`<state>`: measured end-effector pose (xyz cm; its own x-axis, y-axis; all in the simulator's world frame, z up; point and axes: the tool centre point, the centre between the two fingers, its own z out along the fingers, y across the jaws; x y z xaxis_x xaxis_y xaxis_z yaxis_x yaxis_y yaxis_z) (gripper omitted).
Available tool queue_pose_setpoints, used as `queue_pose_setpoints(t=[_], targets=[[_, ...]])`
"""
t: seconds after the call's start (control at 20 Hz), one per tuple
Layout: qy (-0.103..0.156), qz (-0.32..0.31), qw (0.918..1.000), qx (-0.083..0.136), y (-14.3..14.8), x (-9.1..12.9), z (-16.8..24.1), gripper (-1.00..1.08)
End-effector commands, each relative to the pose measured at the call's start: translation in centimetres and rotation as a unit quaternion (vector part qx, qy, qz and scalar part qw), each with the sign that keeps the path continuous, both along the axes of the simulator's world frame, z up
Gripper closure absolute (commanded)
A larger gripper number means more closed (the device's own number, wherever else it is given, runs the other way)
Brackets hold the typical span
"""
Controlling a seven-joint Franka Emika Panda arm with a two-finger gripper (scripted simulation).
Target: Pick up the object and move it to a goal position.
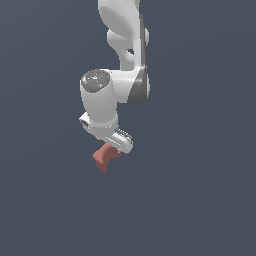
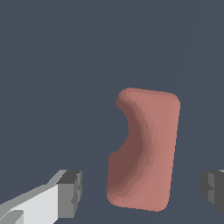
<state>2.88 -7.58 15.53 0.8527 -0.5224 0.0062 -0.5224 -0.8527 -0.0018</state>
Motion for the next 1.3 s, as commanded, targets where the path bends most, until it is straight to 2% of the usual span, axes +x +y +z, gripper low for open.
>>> queue_pose_setpoints(t=[0.0,0.3,0.65,1.25], targets=[[0.001,-0.025,0.9997,0.001,-0.6,0.1,-0.4,-0.92],[0.003,-0.058,0.9983,0.001,-1.4,0.3,-0.9,-0.92],[0.003,-0.059,0.9982,0.001,-1.5,0.2,-1.3,-0.92],[0.003,-0.062,0.9981,0.001,-1.5,0.2,-5.9,-0.92]])
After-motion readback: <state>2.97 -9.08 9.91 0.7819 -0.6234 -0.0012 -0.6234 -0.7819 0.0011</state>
